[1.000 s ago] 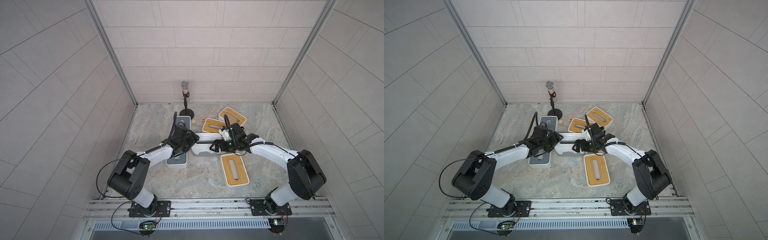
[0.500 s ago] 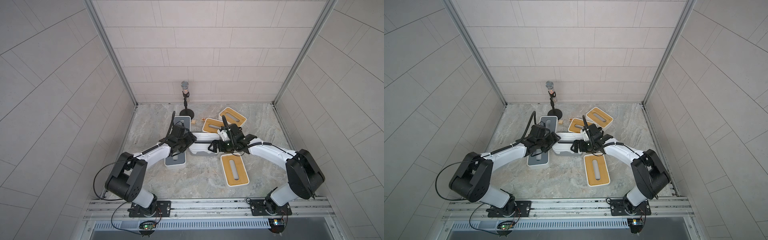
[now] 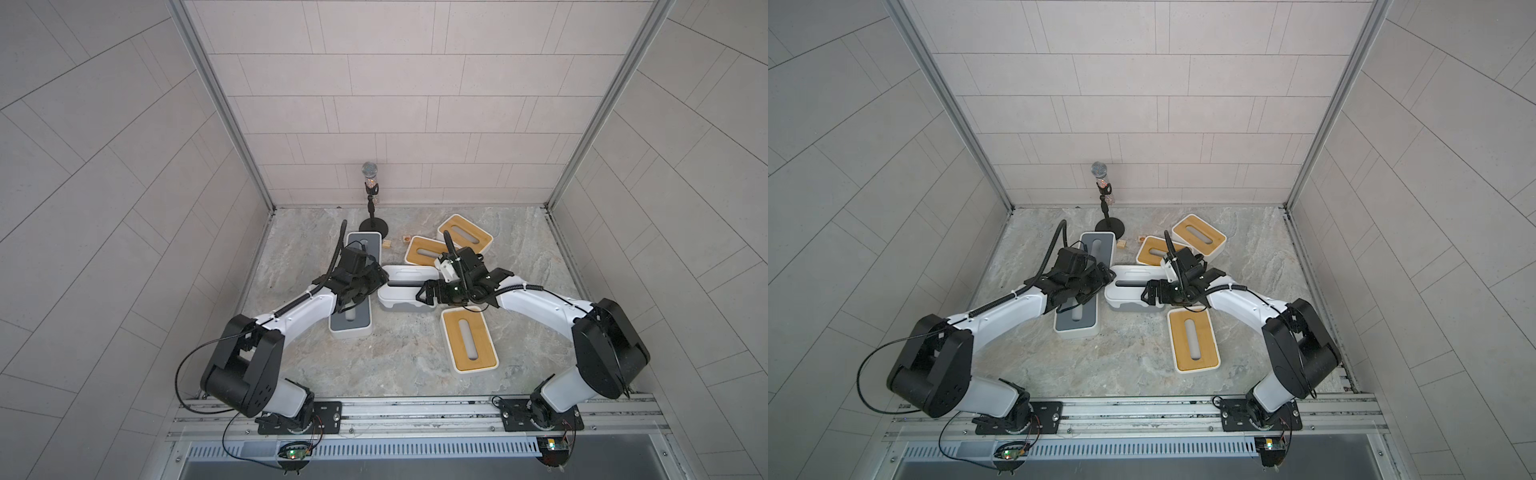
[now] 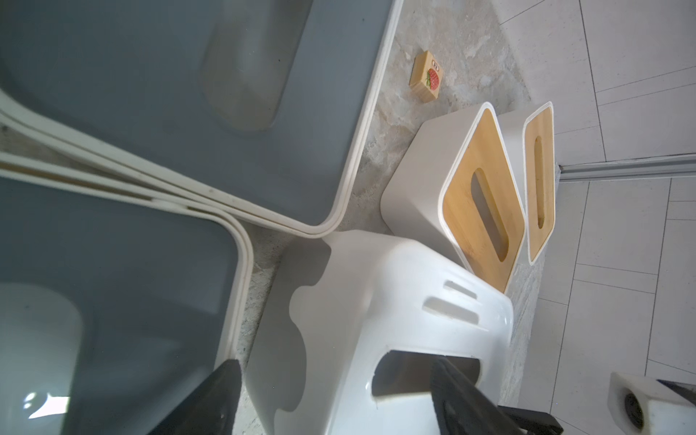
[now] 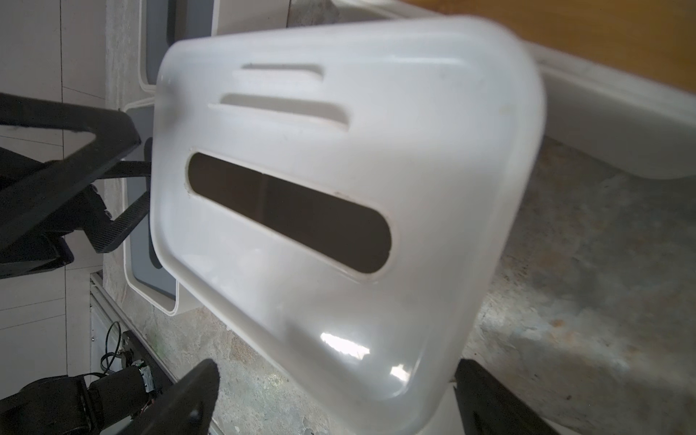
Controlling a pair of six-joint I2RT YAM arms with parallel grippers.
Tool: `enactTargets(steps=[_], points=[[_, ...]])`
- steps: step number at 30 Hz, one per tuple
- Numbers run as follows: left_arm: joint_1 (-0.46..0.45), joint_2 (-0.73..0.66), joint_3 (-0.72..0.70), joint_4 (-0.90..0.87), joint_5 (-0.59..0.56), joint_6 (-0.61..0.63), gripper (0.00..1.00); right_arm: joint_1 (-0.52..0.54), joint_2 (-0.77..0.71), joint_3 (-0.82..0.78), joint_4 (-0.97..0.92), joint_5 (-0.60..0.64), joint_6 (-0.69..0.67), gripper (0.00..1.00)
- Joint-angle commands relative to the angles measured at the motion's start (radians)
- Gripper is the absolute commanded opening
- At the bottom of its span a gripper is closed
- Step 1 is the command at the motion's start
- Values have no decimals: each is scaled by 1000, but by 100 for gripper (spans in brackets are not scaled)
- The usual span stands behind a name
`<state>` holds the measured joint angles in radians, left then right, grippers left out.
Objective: Stack the tissue boxes
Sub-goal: Adjust the tissue box at the center of the board, then pick up the tissue box from the center of the board.
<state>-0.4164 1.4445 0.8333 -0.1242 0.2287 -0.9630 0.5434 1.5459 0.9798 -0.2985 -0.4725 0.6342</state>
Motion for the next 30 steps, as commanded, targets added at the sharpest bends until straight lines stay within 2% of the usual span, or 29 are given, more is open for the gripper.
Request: enactTargets(steps=[1,8,18,25,30], points=[[9,-46,44,-70,-52,48,85,5,-26,21,-2,-2,7,99],[10,-91,69,-132,-94,89,85,7,-28,21,43,-44,28,99],[10,-100,176,-267,-166,202,87,-9,-89,0,-21,3,-17,99],[8,4,345,-405,-227,346,87,-31,-189,-6,-85,47,-59,99],[7,115,433,-446,-279,398,87,-33,-244,-20,-68,40,-76,99]])
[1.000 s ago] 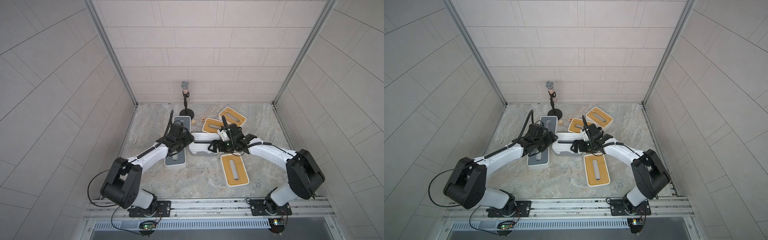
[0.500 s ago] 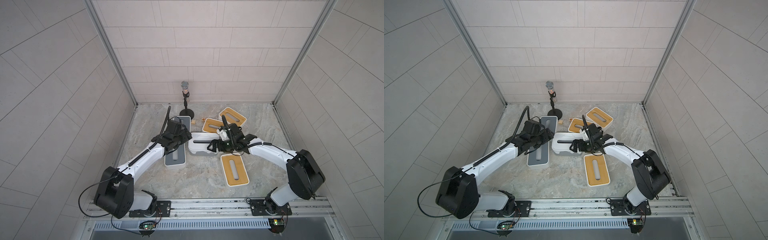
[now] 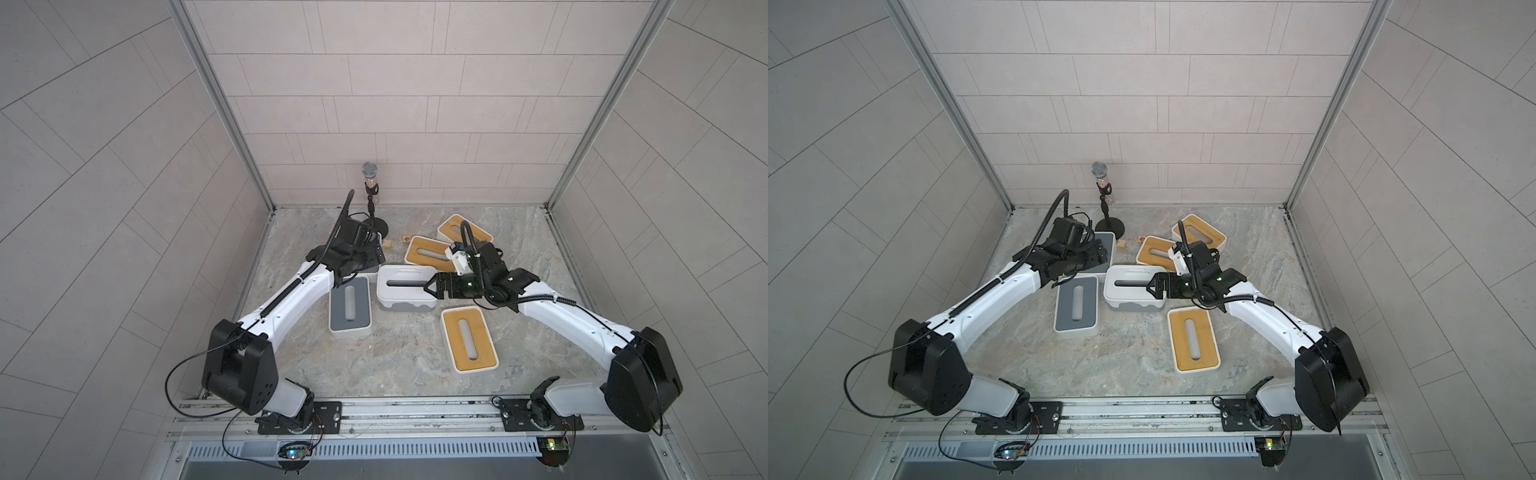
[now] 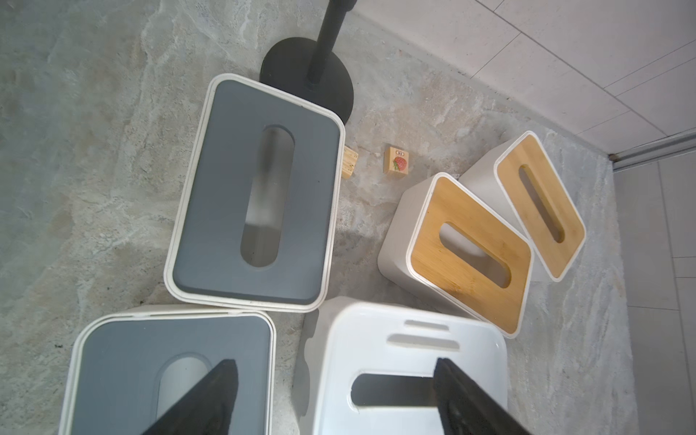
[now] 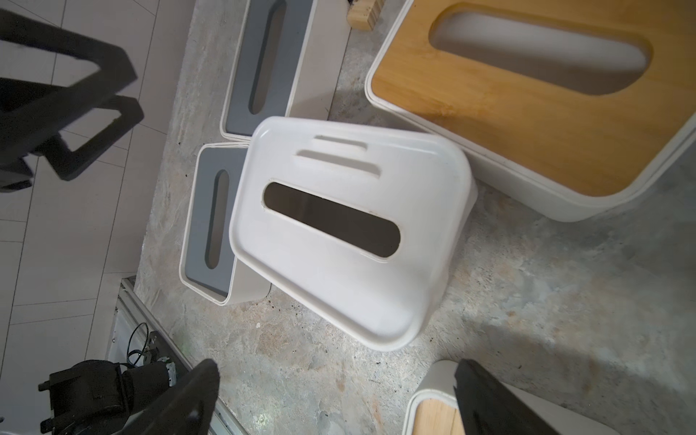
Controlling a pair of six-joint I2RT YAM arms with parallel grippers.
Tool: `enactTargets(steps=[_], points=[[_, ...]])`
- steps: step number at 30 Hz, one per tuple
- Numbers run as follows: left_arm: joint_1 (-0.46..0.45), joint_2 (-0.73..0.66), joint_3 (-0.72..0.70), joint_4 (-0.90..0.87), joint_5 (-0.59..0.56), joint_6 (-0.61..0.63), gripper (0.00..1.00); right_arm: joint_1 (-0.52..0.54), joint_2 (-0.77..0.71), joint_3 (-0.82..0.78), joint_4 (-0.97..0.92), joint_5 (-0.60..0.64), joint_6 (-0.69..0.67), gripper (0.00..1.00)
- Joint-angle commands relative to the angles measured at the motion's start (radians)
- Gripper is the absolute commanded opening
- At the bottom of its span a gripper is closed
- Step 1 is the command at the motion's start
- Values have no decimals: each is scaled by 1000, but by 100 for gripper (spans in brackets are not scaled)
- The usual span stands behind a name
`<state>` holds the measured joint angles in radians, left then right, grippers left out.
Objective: Stack the tissue boxes
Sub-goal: Pick up the tissue box from the center of the board.
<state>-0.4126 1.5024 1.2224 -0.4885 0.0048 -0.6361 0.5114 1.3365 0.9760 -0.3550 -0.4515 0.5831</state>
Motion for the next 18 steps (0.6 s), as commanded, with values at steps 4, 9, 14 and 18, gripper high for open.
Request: enactTargets(steps=[4,9,14,18], points=[[4,170,122,-93,-82,98,87,-3,-60,-29,25,8,-37,99],[3,330,270,-143,-116,142,85,-5,-92,-40,61,39,-40,99],[6,447,370,-187,-160,159,83,-17,-130,-69,98,86,-51,99],[15,513,412,-196,-181,148,83,-22,-145,-87,113,72,-63,99]])
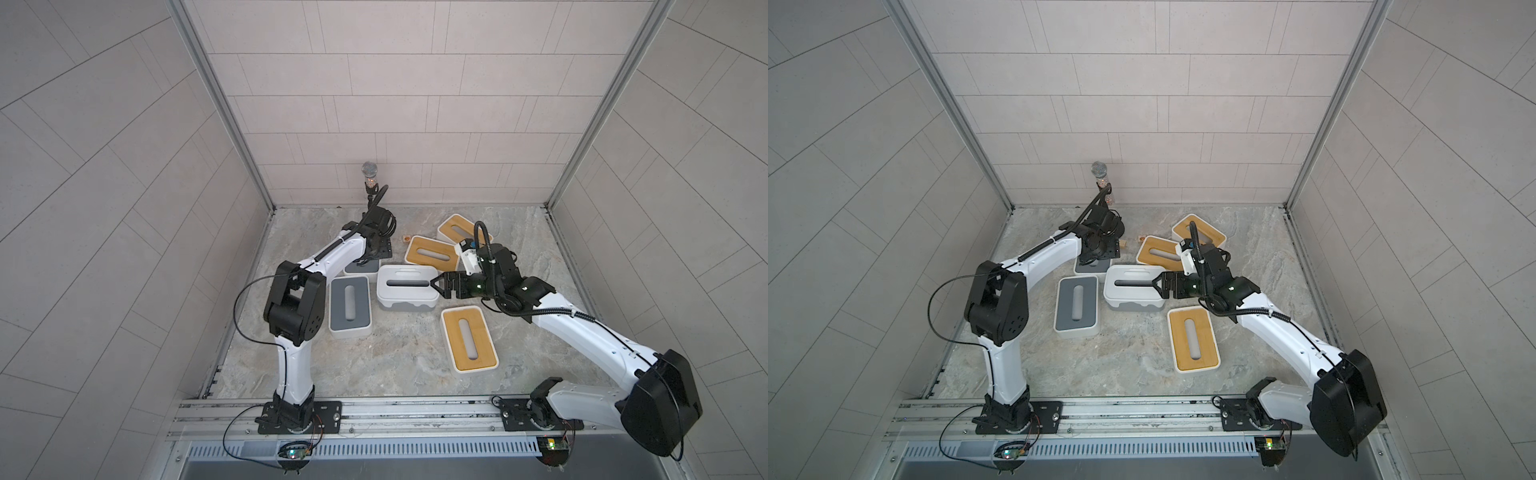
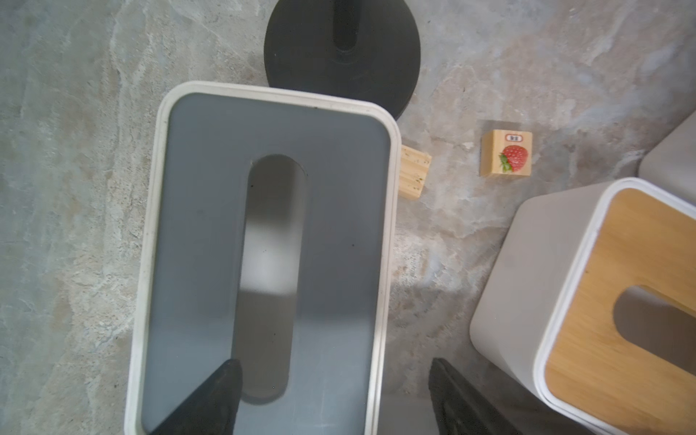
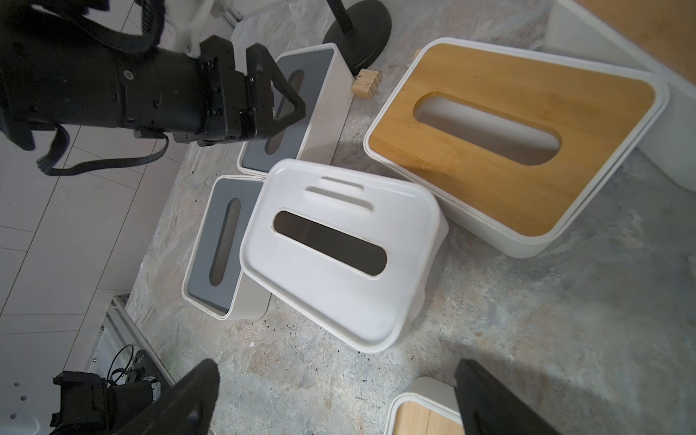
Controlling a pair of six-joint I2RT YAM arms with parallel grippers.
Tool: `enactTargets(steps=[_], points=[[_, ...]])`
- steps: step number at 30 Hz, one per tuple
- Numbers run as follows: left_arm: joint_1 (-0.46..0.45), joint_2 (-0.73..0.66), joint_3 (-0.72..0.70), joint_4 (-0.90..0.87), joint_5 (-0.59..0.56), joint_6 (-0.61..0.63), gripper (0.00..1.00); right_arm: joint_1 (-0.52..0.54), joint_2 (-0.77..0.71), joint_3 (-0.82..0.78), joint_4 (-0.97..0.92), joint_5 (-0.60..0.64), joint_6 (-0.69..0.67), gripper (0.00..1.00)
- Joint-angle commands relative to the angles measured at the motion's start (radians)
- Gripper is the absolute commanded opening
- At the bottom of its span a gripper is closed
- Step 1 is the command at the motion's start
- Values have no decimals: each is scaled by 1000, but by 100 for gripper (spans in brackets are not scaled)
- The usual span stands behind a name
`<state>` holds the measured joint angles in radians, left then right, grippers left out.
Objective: Stack the tissue boxes
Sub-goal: Pick up the tissue box from the center of the board.
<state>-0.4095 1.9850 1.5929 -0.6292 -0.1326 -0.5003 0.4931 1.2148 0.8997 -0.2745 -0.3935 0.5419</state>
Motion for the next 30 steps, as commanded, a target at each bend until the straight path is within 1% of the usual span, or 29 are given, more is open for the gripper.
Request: enactTargets(steps=[1,9,14,20,23,28,30], points=[[15,45,56,-63,-42,15,81,-6,-24,-10,32,8,-26,99],[16,185,201,-128,-36,37,75,-12,-35,-25,40,2,-35,99],[18,248,278,-175,-39,42,68,-16,-31,-25,35,1,-39,99],[27,268,266,-176,-53,50,64,-23,-34,-42,35,5,-37,99],[35,267,256,-168,-42,64,58,-30,-35,-45,35,-3,-36,99],[43,259,238,-162,-56,82,54,-35,-50,-48,34,-2,-36,99],[49,253,240,-169,-67,99,51,-40,-56,-47,30,0,-37,99]])
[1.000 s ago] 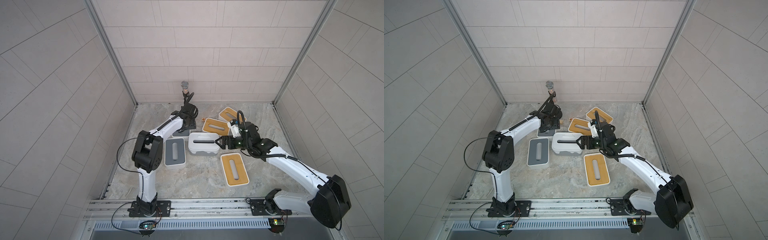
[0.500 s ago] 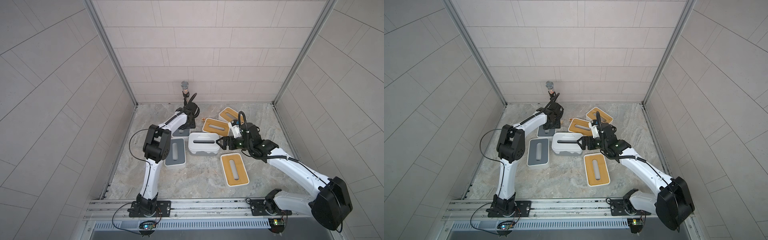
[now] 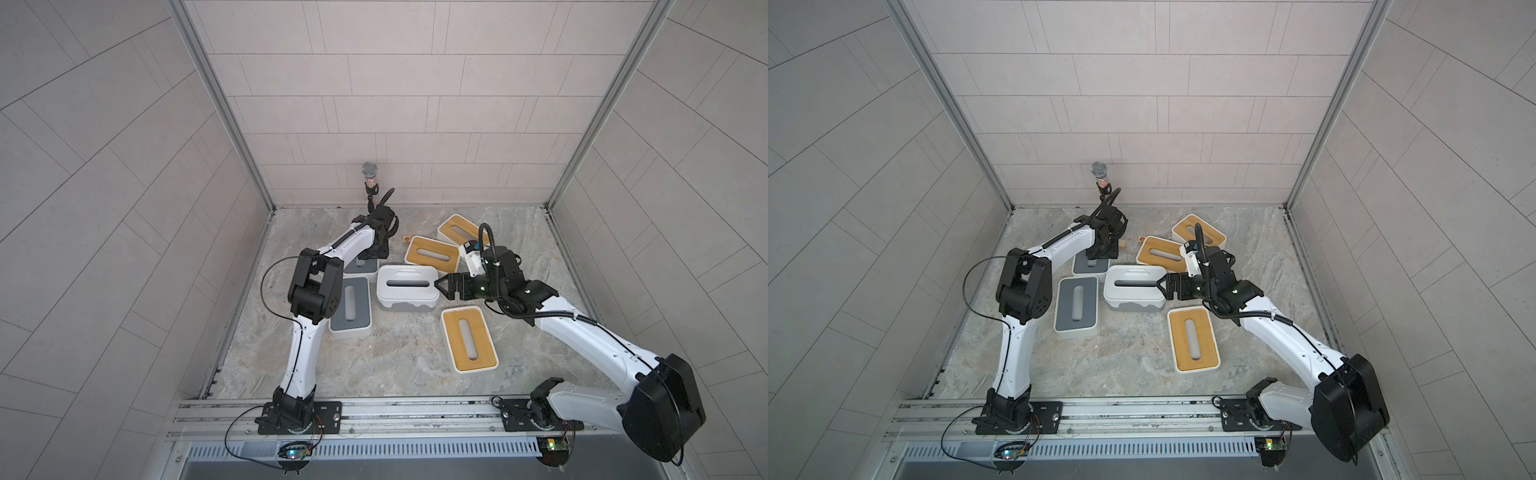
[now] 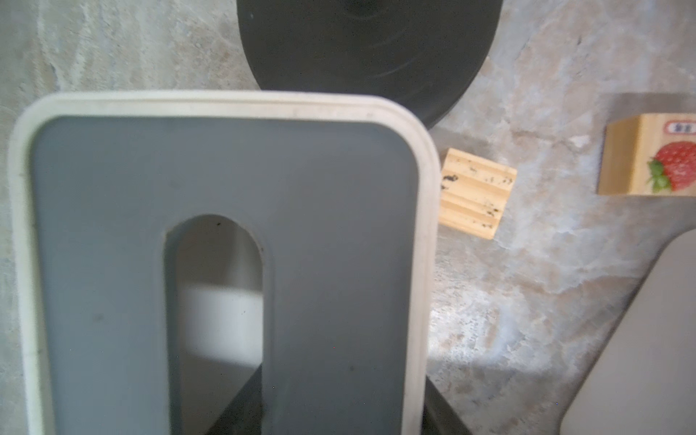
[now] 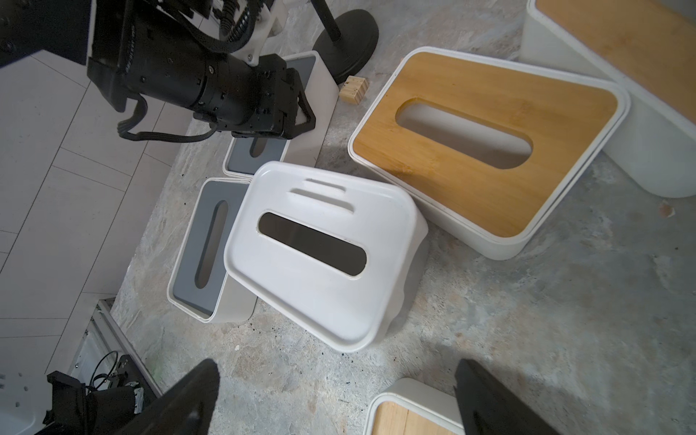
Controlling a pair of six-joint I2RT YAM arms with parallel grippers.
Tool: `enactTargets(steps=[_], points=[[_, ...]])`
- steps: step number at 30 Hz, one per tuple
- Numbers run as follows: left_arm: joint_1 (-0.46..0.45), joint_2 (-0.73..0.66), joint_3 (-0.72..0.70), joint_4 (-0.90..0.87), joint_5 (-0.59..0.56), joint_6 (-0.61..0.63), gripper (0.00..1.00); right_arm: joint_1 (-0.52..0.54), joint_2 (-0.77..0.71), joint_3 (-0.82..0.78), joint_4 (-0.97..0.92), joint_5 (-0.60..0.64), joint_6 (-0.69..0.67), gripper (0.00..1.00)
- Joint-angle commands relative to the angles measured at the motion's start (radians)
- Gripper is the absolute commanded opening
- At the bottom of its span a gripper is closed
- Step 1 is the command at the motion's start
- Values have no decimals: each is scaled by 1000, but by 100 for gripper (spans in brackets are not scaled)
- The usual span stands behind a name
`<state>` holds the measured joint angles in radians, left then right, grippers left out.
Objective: Stack the tissue boxes
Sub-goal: Pick up the tissue box from the center of the board.
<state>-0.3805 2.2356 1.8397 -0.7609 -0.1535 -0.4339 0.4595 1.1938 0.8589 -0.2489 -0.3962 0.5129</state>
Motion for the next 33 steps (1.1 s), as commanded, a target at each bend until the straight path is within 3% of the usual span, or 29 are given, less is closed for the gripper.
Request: enactTargets(steps=[1,16,26,28,33], points=[[23,-2,-5,-41,-51,36,49,-7,-39,-7,5,6,-9,99],[35,-175,-11,-81,-98,111,43,-25,-59,15,-39,23,2,99],[19,-390,-83,-179,87,150,36,-41,-66,40,-120,55,33,99],[0,-431,-91,-203,113,160,31,-44,-72,40,-137,57,37,99],[-99,-522,-92,-249,187,212,30,-46,-112,15,-156,84,47,99]])
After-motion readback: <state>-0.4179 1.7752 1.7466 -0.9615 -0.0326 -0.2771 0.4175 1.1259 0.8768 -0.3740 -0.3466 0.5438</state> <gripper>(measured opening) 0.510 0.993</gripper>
